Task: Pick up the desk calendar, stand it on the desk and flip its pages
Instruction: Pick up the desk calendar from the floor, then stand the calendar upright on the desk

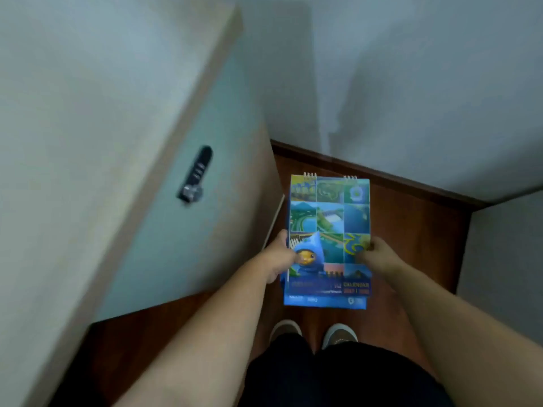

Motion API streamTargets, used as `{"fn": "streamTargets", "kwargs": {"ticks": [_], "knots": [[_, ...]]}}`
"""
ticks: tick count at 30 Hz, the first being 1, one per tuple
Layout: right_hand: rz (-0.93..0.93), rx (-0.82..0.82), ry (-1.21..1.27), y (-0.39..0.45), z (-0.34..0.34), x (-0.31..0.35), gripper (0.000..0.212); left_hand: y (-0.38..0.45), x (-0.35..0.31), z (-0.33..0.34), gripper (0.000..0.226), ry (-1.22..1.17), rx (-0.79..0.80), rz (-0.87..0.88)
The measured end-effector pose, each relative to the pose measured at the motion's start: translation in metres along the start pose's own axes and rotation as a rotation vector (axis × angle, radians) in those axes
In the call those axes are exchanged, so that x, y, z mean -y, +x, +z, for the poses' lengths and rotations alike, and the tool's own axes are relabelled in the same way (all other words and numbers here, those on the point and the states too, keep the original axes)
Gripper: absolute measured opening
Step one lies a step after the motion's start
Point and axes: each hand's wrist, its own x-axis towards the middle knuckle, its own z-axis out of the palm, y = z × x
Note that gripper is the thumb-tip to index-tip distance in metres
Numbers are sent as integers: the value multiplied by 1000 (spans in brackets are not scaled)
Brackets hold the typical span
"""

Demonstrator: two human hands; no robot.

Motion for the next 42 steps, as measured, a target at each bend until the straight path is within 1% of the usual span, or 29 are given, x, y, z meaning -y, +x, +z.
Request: {"fn": "streamTargets", "kwargs": {"ticks": [1, 3, 4, 5, 6, 7, 9, 10, 12, 14, 15, 18, 19, 20, 21, 22, 24, 25, 28, 30, 31, 33, 35, 37, 39, 42], "knots": [[-3, -38, 34, -23, -3, 10, 25, -22, -6, -3, 94, 56, 13, 12], [30, -54, 159, -66, -11, 27, 24, -58, -16, -11, 91, 114, 8, 61], [52, -58, 229, -87, -16, 37, 31, -86, -28, -15, 90, 145, 12, 64], [60, -59, 293, -110, -22, 49, 43, -113, -40, -19, 92, 154, 21, 90], [67, -62, 364, -126, -29, 61, 52, -140, -52, -23, 90, 132, 45, 118], [50, -80, 417, -147, -35, 81, 53, -163, -63, -27, 86, 112, 64, 167], [-4, -105, 507, -184, -49, 121, 44, -212, -87, -38, 80, 113, 86, 276], [-47, -123, 522, -201, -57, 143, 45, -235, -98, -43, 78, 108, 86, 327], [-144, -165, 499, -232, -70, 185, 53, -280, -120, -52, 67, 72, 45, 414], [-233, -149, 486, -266, -76, 226, 51, -321, -138, -61, 54, -47, -24, 496], [-273, -131, 462, -281, -75, 244, 53, -339, -146, -68, 54, -89, -59, 529], [-385, -70, 337, -318, -61, 282, 64, -385, -156, -89, 72, -120, -183, 567], [-432, -48, 320, -332, -54, 294, 65, -401, -155, -96, 70, -134, -242, 558], [-454, -20, 300, -342, -47, 304, 63, -418, -153, -103, 61, -173, -299, 554], [-467, 2, 291, -352, -38, 315, 60, -435, -151, -110, 50, -225, -333, 564], [-478, 45, 281, -362, -29, 324, 57, -450, -148, -119, 46, -279, -353, 574], [-485, 114, 280, -383, -8, 344, 54, -483, -141, -135, 50, -365, -406, 588], [-489, 133, 276, -395, 5, 354, 56, -498, -135, -144, 54, -396, -435, 588], [-526, 185, 234, -414, 44, 386, 73, -538, -115, -171, 65, -437, -536, 569], [-549, 258, 191, -427, 79, 402, 83, -563, -97, -191, 67, -507, -619, 573], [-553, 307, 171, -436, 97, 408, 82, -575, -87, -203, 68, -549, -668, 569], [-584, 393, 145, -462, 137, 416, 68, -597, -63, -227, 70, -631, -792, 544], [-634, 448, 88, -482, 179, 420, 58, -615, -33, -252, 70, -661, -949, 481], [-669, 532, 14, -500, 221, 418, 48, -634, 2, -274, 60, -667, -1061, 422], [-685, 594, -100, -516, 262, 415, 40, -653, 38, -294, 45, -688, -1098, 390], [-720, 666, -206, -540, 316, 407, 30, -679, 88, -319, 37, -724, -1122, 372]]}}
